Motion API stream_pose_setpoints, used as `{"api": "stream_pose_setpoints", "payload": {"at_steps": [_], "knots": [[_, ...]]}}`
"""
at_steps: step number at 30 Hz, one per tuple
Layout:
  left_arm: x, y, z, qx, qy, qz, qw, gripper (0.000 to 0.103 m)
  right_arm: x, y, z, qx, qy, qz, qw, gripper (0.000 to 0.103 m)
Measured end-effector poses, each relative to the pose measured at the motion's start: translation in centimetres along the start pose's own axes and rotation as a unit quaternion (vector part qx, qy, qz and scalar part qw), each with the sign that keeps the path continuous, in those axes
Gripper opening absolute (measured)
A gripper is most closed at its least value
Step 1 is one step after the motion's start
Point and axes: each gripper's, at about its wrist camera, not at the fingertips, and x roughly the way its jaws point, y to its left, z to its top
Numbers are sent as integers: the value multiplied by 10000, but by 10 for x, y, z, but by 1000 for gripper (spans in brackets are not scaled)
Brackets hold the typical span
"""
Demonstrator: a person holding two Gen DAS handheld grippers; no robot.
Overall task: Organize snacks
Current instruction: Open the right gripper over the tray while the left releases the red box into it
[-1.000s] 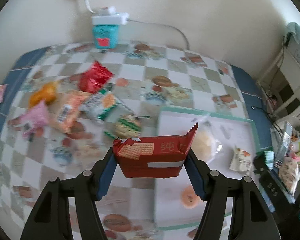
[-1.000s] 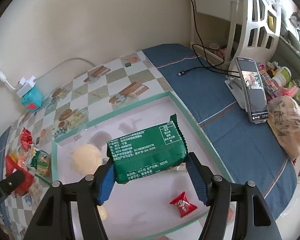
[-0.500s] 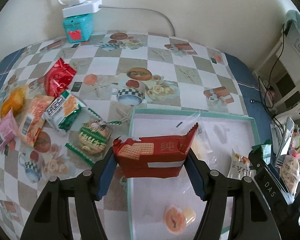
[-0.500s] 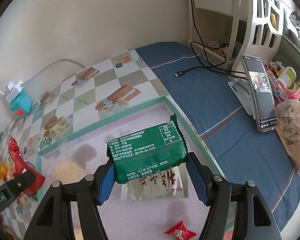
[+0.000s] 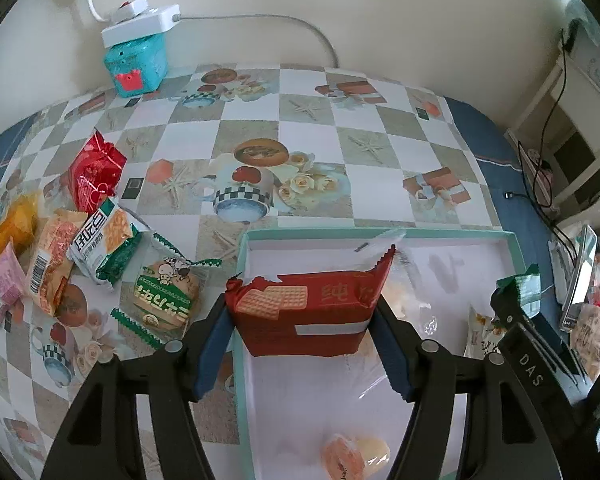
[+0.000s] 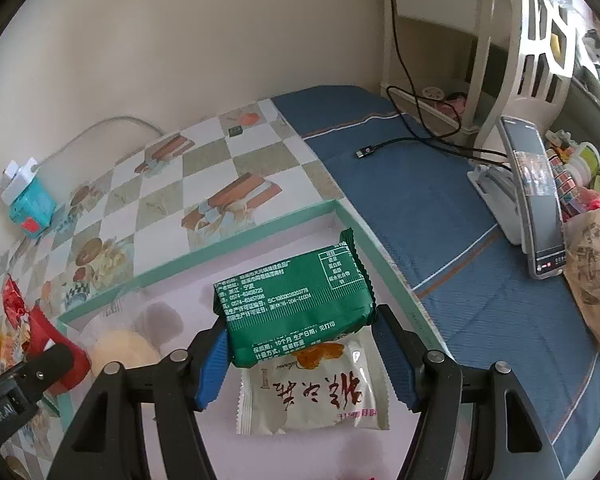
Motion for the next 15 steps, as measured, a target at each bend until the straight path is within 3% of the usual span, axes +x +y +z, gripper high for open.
{"api": "stream_pose_setpoints", "payload": {"at_steps": [8, 12, 15], "knots": [[-4, 7, 2, -103, 83, -57, 9999, 81, 6, 7, -2, -86, 216, -6, 9997, 74], [-13, 7, 4, -62, 29, -25, 10000, 81, 5, 7, -2, -76, 256, 5, 9996, 85], [-17, 13, 5, -106, -11, 42, 9999, 93, 3, 10, -3, -144, 261, -35, 9995, 92]]}}
